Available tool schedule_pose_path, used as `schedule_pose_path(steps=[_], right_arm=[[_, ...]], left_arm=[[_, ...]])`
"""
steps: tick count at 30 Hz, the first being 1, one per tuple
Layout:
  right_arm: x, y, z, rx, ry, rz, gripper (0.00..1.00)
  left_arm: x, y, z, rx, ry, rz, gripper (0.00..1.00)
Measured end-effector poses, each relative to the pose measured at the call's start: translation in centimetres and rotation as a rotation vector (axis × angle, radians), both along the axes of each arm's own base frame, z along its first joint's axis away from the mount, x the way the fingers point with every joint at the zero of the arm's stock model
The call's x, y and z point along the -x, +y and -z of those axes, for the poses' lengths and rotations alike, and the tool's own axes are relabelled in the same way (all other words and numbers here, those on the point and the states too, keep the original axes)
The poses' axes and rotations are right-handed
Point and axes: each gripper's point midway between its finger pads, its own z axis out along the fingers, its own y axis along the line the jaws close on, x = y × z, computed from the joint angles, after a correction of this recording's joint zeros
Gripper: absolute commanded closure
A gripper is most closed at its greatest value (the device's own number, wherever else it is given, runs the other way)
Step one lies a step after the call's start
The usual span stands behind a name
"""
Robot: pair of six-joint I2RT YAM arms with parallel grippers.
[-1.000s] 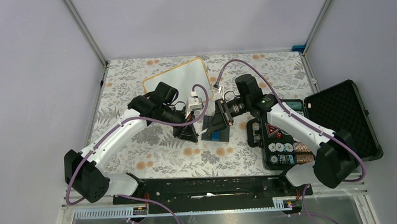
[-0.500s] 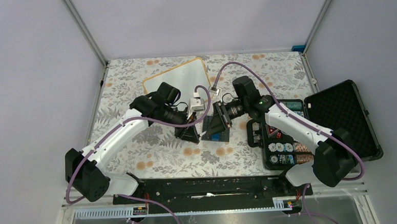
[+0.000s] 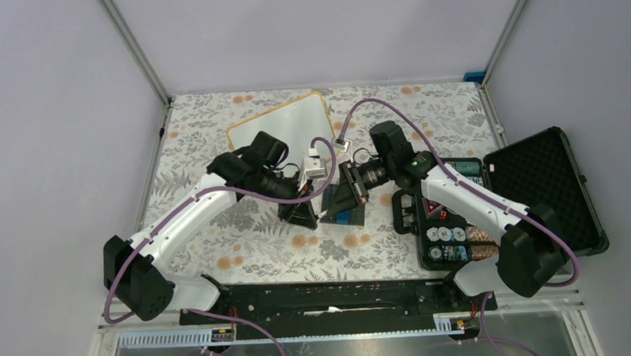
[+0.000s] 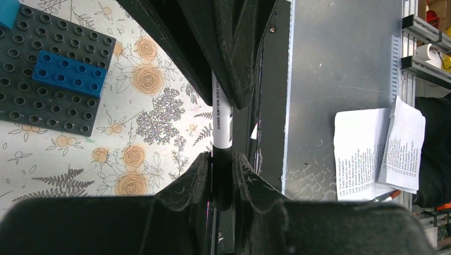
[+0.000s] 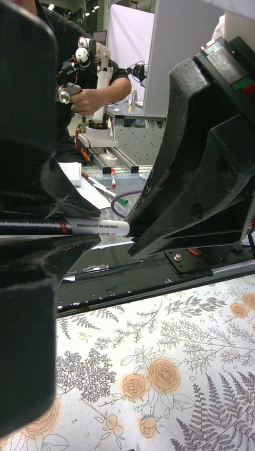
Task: Write a sentence on the whiteboard
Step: Open the pen cap from the whiteboard marker.
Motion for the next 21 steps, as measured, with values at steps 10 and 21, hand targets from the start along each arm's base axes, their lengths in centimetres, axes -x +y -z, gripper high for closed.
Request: schedule_pose_path(steps=[10,21], right_arm=[[-0.1,0.0,0.1,0.008,0.003,0.007,1.0],[-1.5,-0.8,0.4,0.024,0.015,0.066,1.0]], left_arm=[[-0.1,0.1,0.1,-0.006,-0.003,-0.004,1.0],[-1.7,-0.2,0.6,0.026,-0.121,-0.003,1.0]])
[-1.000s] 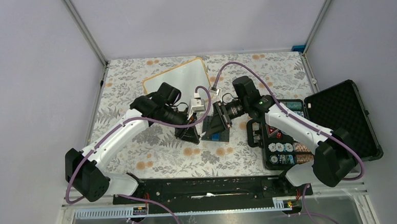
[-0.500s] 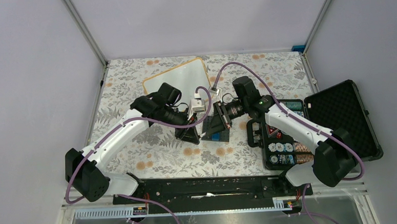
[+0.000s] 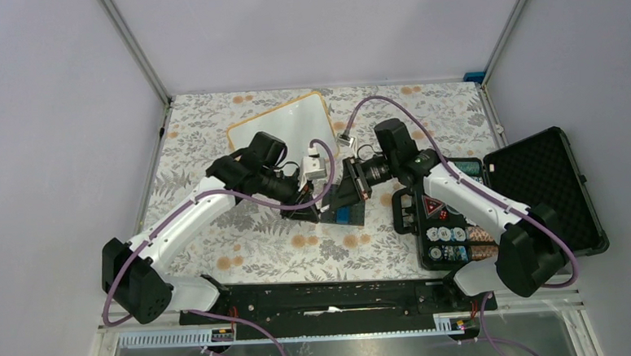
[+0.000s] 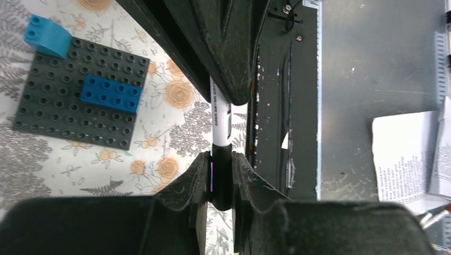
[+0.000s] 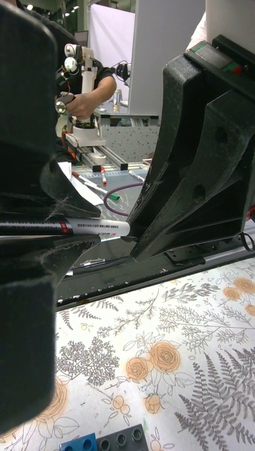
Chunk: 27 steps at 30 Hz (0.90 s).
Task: Write a sentence on the whiteboard
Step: Open the pen cap from the whiteboard marker, then place the pen cap at the center of the board.
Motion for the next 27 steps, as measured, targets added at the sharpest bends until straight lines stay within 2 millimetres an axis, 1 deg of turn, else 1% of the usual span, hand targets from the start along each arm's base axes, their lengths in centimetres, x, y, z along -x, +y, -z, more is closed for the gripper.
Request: schedule_pose_path(steps=[3,4,7,10,13,15,17,19,20,21,23,25,27], right_arm=[[-0.6,-0.3,-0.1,-0.002,0.001,0.02,1.0],[-0.9,-0.5,-0.1,-0.004,0.001,0.029,1.0],[-2.6,-2.1,-0.6,-0.004,0.008,0.097,1.0],[-3.9,-2.9,-1.7,-0.01,-0.03,0.138,1.0],[-4.0,-3.1,-2.7,-0.02,-0.072,0.139,1.0],[-4.0,-3.4,-2.9,-0.017,-0.083,0.143,1.0],[-4.1,-3.7,-2.8,-0.011,-0.086,0.156,1.0],[-4.6,-4.2,-2.7,-0.003,-0.085,0.177,1.0],[-4.8,-4.5,-2.6,0.001,-0.084,0.188,1.0],[-5.1,-4.7,-2.5,0.005,-0.081,0.199,1.0],[-5.5,-5.1,-2.4,0.011,-0.084,0.215,1.0],[-5.7,-5.4,-2.4,0.013,-0.09,0.226,1.0],[-5.8,-5.5,-2.4,0.012,-0.097,0.23,1.0]], left_arm=[[-0.7,-0.1,-0.1,0.015,-0.038,0.001,1.0],[-0.8,0.2,0.2,0.001,-0.041,-0.002,1.0],[-0.4,2.2,2.1,-0.087,0.009,-0.032,1.0],[0.5,3.7,4.1,-0.172,0.072,-0.042,1.0],[0.9,4.4,4.8,-0.21,0.099,-0.041,1.0],[0.6,4.9,4.8,-0.216,0.104,-0.061,1.0],[-0.8,6.2,4.8,-0.215,0.104,-0.126,1.0],[-3.2,8.6,4.8,-0.215,0.087,-0.239,1.0],[-3.9,9.4,4.7,-0.214,0.063,-0.27,1.0],[-5.5,11.4,4.7,-0.213,0.063,-0.363,1.0],[-8.0,15.2,4.6,-0.204,0.035,-0.515,1.0],[-10.6,20.3,4.9,-0.223,0.005,-0.702,1.0],[-12.1,24.5,5.3,-0.25,-0.021,-0.839,1.0]])
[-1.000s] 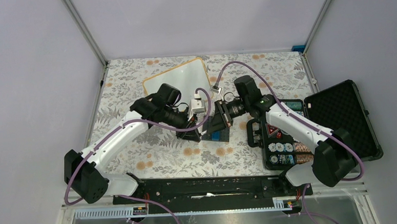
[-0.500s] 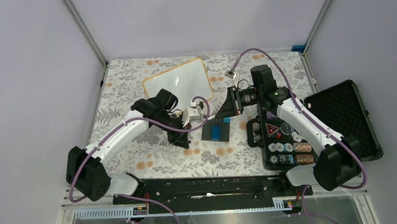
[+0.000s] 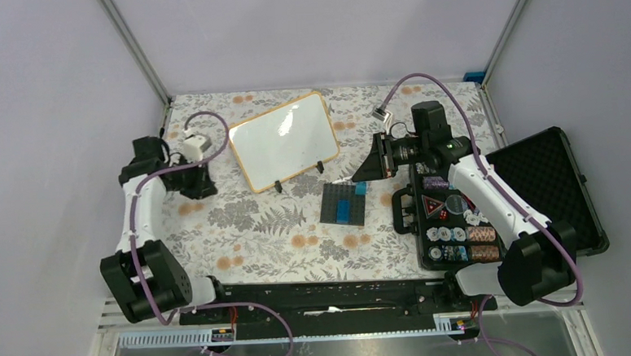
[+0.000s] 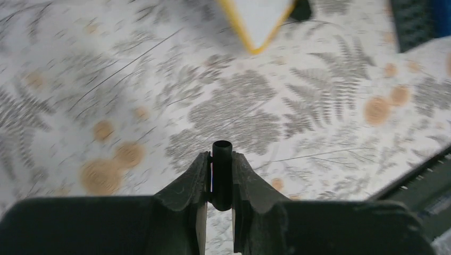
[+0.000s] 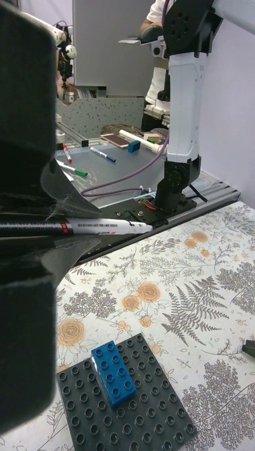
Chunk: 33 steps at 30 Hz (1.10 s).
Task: Write a sentence on the whiteboard
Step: Place the pen cap at the center of the board.
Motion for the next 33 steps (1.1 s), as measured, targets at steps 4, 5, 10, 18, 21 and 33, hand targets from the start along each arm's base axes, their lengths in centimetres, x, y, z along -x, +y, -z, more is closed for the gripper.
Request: schedule_pose_path(steps=[4,5,10,18,21,33], right_arm=[[0.0,-0.1,0.1,0.002,-0.005,-0.001,1.0],[0.1,-0.1,0.2,0.002,-0.005,-0.001,1.0],[0.4,-0.2,0.9,0.01,0.003,-0.005,1.0],[0.8,-0.4,2.0,0.023,0.018,-0.011,1.0],[0.8,-0.4,2.0,0.023,0.014,-0.013,1.0],[0.8,-0.4,2.0,0.024,0.012,-0.014,1.0]], left_arm=[[-1.3,5.2,2.2,-0.059,0.01,-0.142,1.0],[-1.6,5.9,3.1,-0.07,0.025,-0.161,0.99],[-2.1,8.0,8.1,-0.092,0.14,-0.216,0.94],[-1.5,8.7,12.4,-0.104,0.221,-0.26,0.87],[-1.9,9.0,13.1,-0.112,0.215,-0.268,0.79],[-2.5,8.8,12.9,-0.1,0.175,-0.259,0.43]])
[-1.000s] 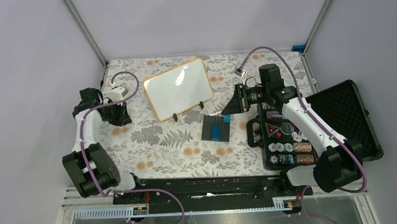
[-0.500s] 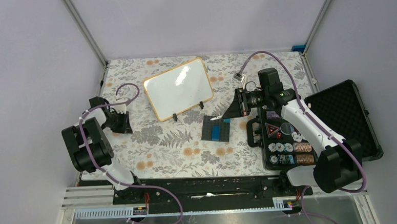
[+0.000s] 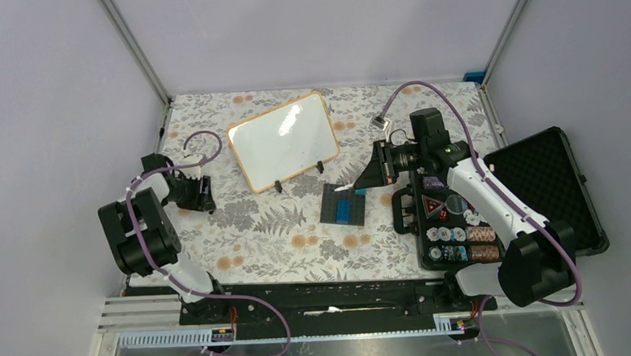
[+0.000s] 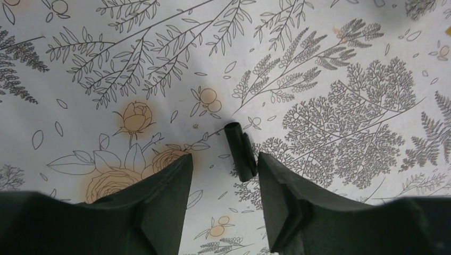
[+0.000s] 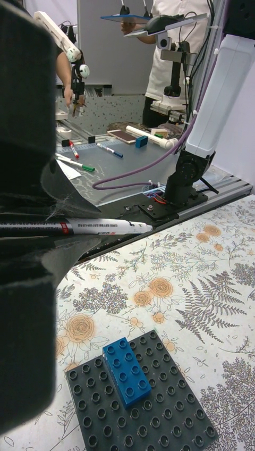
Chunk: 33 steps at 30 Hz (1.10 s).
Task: Write a sentence on the whiteboard
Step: Place the pen cap at the center of the board, then pick up the whiteboard stand from the center of the board.
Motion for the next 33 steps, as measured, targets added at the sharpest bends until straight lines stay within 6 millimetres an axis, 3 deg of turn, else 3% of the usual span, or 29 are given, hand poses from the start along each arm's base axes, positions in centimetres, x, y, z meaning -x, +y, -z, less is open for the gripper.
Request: schedule_pose_path(steps=[4,8,13,19,23,25,28,32,33], right_arm=[[0.0,0.0,0.0,0.0,0.0,0.0,1.0],[0.0,0.0,0.0,0.0,-0.001,-0.001,1.0],[0.0,0.0,0.0,0.0,-0.003,-0.002,1.0],[0.0,0.0,0.0,0.001,-0.008,-0.003,1.0],[-0.1,-0.1,0.1,0.005,-0.015,0.0,1.0],[-0.4,-0.2,0.2,0.009,-0.02,0.005,1.0],[-1.3,-0.7,0.3,0.028,-0.033,0.032,1.0],[-3.1,-2.4,0.6,0.054,-0.039,0.109,1.0],[-3.6,-3.0,0.8,0.06,-0.038,0.135,1.0]], left_arm=[[0.5,-0.1,-0.3,-0.007,0.005,0.012,0.29],[1.5,-0.3,-0.9,-0.01,0.024,0.019,0.02],[2.2,-0.5,-3.5,-0.019,0.006,0.028,0.01],[0.0,0.5,-11.0,-0.1,-0.144,0.074,0.01],[-0.4,-0.3,-15.1,-0.163,-0.242,0.171,0.01],[-0.1,-2.3,-16.1,-0.208,-0.275,0.283,0.01],[0.5,-7.5,-16.7,-0.273,-0.337,0.526,0.06],[2.8,-14.9,-15.8,-0.341,-0.396,0.902,0.16],[3.2,-15.9,-15.6,-0.35,-0.403,0.958,0.2]])
